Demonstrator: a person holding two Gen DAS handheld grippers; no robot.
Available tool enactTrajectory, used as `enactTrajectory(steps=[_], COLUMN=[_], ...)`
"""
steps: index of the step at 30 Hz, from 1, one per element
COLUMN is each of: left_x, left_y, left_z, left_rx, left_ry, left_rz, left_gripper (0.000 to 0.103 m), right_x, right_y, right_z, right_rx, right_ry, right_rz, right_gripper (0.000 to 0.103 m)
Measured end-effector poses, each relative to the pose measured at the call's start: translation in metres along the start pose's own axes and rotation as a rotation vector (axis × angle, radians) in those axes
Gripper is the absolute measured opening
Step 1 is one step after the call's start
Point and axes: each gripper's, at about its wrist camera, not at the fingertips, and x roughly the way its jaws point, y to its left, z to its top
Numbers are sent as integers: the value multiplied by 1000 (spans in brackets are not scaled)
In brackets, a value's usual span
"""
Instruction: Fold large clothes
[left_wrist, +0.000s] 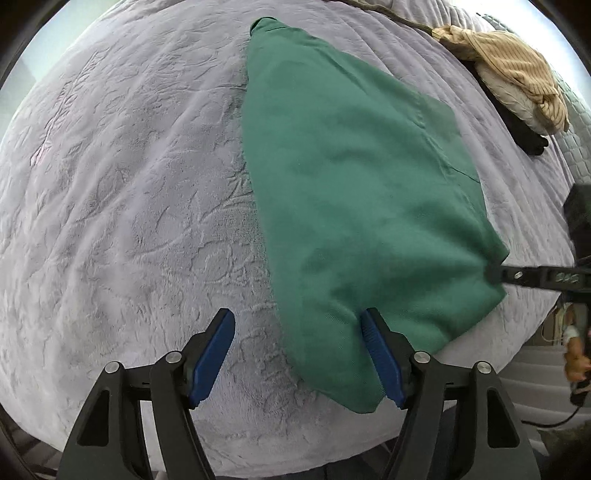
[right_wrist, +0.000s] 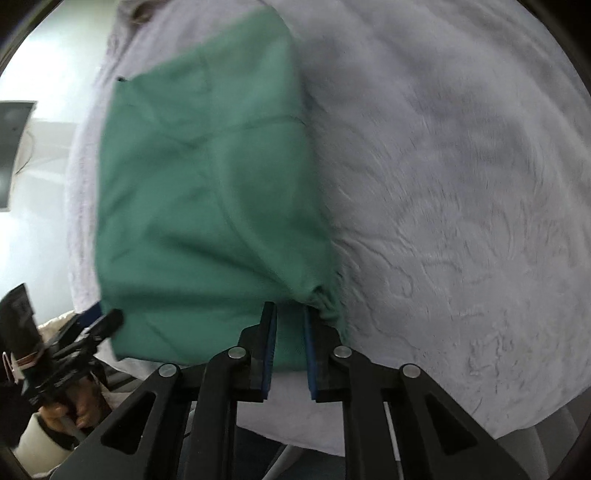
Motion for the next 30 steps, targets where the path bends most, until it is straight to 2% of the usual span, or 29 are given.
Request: enactTrajectory(steps=[4, 7, 11, 15, 19, 26, 28, 29, 30], left_x=[9, 11, 10, 8, 4, -14, -22, -25, -29], left_y=[-6, -2, -1, -3, -4, -20, -22, -21, -21], left_z=[3, 1, 0, -4, 0, 20, 26, 30, 34], left_rx=[-17, -52, -93, -76, -78, -53, -65, -72, -83], left_ry=[8, 20, 35, 34, 48, 29, 12, 5, -2], left_rz=[11, 29, 23, 51, 64, 164, 171, 174, 176], left_gripper=[73, 83, 83, 83, 83, 83, 83, 83, 83], right_x=[6, 13, 13, 17, 11, -16, -22, -24, -27], right_y=[2, 12, 21, 31, 37, 79, 91, 98, 104], right_z=[3, 7, 6, 12, 19, 37, 41, 44, 47], right_rx=[9, -3, -21, 13, 14, -38, -49, -57, -64], right_ry=[11, 20, 26, 36, 42, -16, -43, -59, -76], right_rz=[-10, -30, -63, -65, -104, -135, -145, -159, -170], right_gripper=[10, 10, 10, 10, 12, 15, 26, 47, 61])
